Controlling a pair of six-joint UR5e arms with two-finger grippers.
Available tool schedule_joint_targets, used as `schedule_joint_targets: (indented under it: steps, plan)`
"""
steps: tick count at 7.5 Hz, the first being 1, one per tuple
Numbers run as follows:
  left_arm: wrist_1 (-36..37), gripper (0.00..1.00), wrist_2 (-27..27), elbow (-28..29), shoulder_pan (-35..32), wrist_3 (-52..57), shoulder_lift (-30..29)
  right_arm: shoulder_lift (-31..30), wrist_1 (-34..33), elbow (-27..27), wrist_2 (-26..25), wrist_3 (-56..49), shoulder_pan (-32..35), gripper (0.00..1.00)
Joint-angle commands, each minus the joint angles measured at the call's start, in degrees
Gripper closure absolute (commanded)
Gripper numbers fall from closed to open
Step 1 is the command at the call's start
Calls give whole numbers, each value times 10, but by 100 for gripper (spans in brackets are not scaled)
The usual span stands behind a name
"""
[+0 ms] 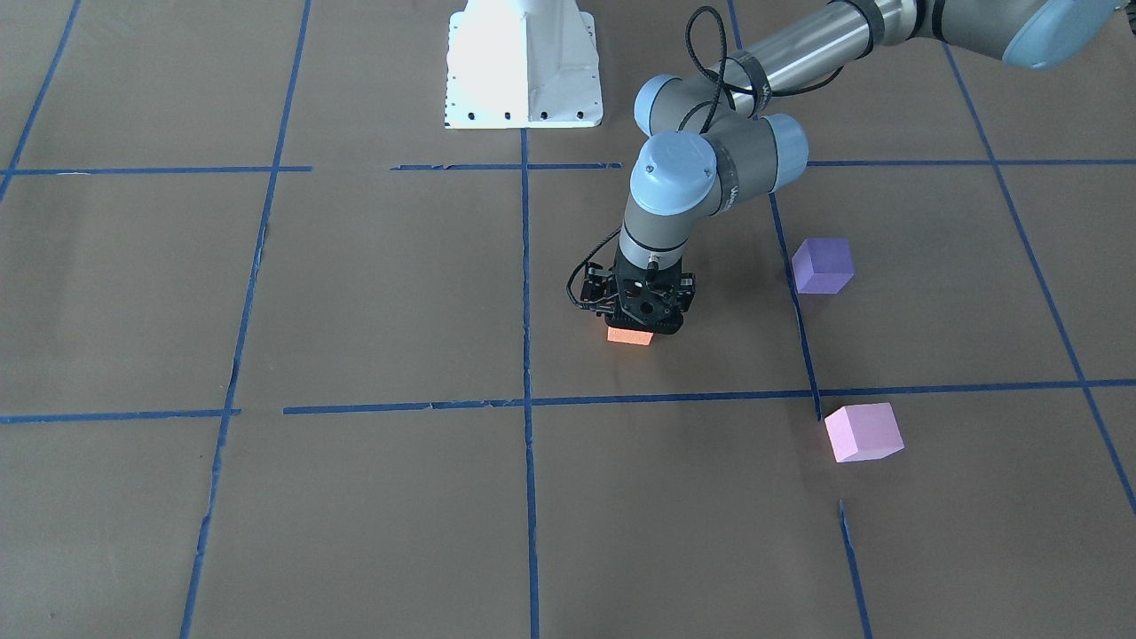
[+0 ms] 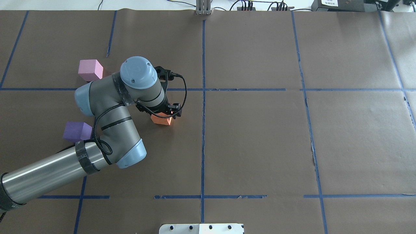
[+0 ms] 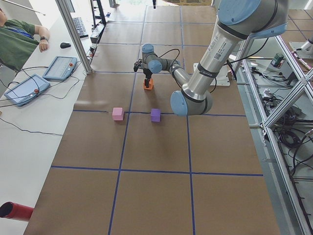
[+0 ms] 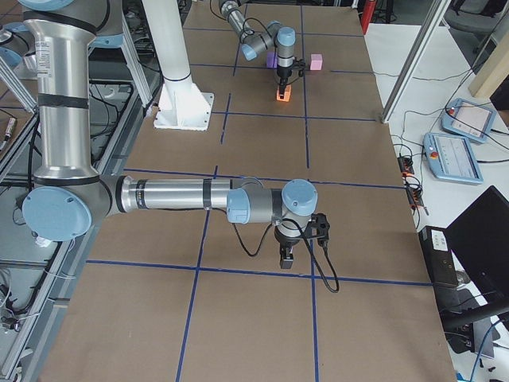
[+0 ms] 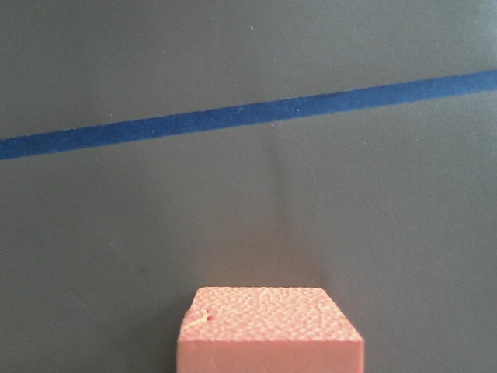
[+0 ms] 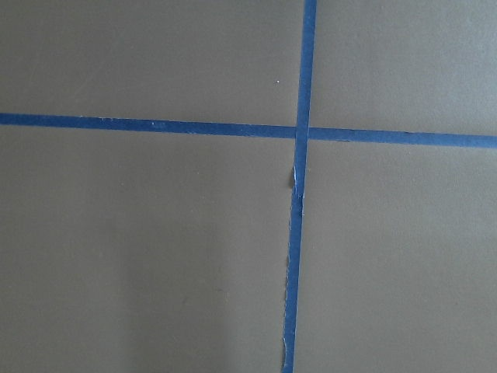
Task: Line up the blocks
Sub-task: 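Close the left gripper on the orange cube, then carry the orange cube with the left gripper toward the pink cube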
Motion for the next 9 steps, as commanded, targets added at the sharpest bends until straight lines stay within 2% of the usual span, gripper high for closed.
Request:
schedule_joint_targets:
  steps: [1,2,5,6,9]
  plan:
    - [0,79,1,-2,-2,1,1,0,0,0,0,0,0,0]
    - [6,100,0,-16,-11,3,0,0,0,0,0,0,0,0]
    - [106,100,-15,-109,-53,6,2,0,0,0,0,0,0,0]
    - [109,100,-54,-117,-71,6,20,0,0,-1,0,0,-1,0]
    - [98,100,-72,-158,-142,71,116,0,0,-1,1,0,0,0]
